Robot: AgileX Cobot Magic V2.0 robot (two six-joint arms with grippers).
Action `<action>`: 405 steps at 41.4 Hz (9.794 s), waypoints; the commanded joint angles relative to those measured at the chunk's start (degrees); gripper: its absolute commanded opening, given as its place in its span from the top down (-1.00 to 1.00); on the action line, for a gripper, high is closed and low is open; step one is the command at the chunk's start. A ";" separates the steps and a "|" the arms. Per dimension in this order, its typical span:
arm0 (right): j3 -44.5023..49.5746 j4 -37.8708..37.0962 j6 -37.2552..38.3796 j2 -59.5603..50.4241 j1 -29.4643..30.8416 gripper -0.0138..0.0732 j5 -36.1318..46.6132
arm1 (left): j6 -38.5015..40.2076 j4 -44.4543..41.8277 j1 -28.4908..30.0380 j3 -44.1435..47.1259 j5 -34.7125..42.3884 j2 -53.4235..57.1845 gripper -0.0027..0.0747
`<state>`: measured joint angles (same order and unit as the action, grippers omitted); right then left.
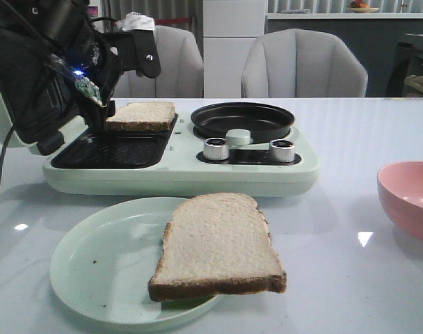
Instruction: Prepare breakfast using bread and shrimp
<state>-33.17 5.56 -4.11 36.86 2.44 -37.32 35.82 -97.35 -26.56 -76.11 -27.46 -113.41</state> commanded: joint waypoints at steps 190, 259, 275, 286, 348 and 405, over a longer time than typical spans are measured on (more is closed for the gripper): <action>-45.04 66.00 -28.89 61.83 -27.91 0.53 15.07 | -17.40 84.46 -25.50 32.94 -10.50 78.92 -0.30; -27.28 -2.98 6.11 27.06 -30.49 -0.62 -6.34 | -17.40 84.46 -25.50 32.94 -9.36 78.92 -0.30; -9.45 -2.98 6.11 7.69 -30.49 -0.62 -6.46 | -17.40 84.46 -25.50 32.94 -9.36 78.92 -0.30; -6.92 -2.92 6.11 3.97 -30.49 -0.62 -6.46 | -17.40 84.46 -25.50 32.94 -9.36 78.92 -0.30; -6.92 -2.88 6.11 3.97 -30.49 -0.62 -6.58 | -55.97 120.43 39.24 9.84 -20.14 40.18 0.67; -6.92 -2.88 6.11 3.97 -30.49 -0.62 -6.58 | -68.70 139.82 25.40 -15.24 -27.61 19.13 0.67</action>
<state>-38.49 3.08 2.01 41.04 -28.03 -47.03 -32.39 42.00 0.64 -89.27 -56.17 -98.55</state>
